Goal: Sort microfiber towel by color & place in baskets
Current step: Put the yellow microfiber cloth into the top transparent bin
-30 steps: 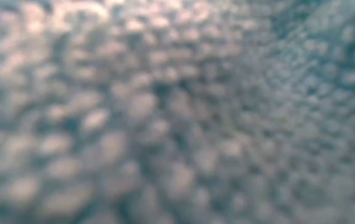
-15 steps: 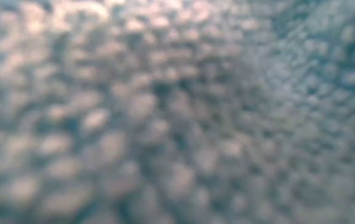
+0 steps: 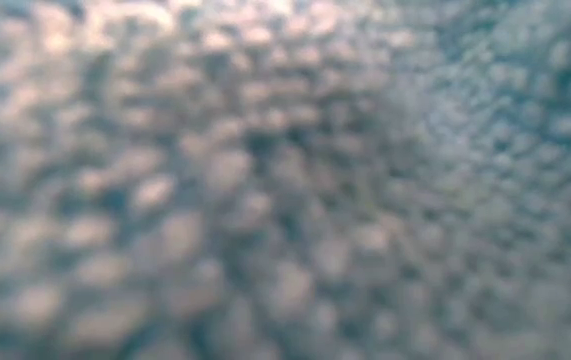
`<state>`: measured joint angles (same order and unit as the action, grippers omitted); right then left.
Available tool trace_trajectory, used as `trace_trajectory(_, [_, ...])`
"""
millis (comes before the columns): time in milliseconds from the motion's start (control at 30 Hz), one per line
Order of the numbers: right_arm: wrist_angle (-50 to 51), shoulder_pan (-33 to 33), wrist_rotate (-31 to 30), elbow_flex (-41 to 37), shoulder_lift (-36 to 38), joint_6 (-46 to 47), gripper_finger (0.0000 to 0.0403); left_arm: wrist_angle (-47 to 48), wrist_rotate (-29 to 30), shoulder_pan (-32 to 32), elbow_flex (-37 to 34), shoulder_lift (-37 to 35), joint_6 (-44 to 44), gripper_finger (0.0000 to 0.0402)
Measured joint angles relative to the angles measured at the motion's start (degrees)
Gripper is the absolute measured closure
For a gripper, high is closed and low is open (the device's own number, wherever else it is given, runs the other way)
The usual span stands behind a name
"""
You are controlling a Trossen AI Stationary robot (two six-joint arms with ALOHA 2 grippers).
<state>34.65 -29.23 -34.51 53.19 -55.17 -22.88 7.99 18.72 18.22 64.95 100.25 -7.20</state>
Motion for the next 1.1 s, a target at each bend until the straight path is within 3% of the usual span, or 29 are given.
trace_trajectory(400, [7.98,-7.59,14.98,-0.02,-14.92,6.4,0.0402,0.0,-0.07,0.0,0.0,-0.02,0.04,0.0103])
trace_trajectory(600, [7.91,-8.0,15.88,-0.02,-22.66,7.24,0.0402,0.15,-0.07,0.02,0.0,-0.02,0.07,0.0103])
trace_trajectory(833, [7.76,-7.98,21.48,-0.02,-30.12,7.98,0.0402,0.31,-0.07,0.02,0.0,-0.02,0.15,0.0103])
trace_trajectory(1100, [7.96,-8.58,26.1,0.09,-34.04,8.28,0.0397,1.28,-0.07,-0.25,0.0,-0.02,0.14,0.0103])
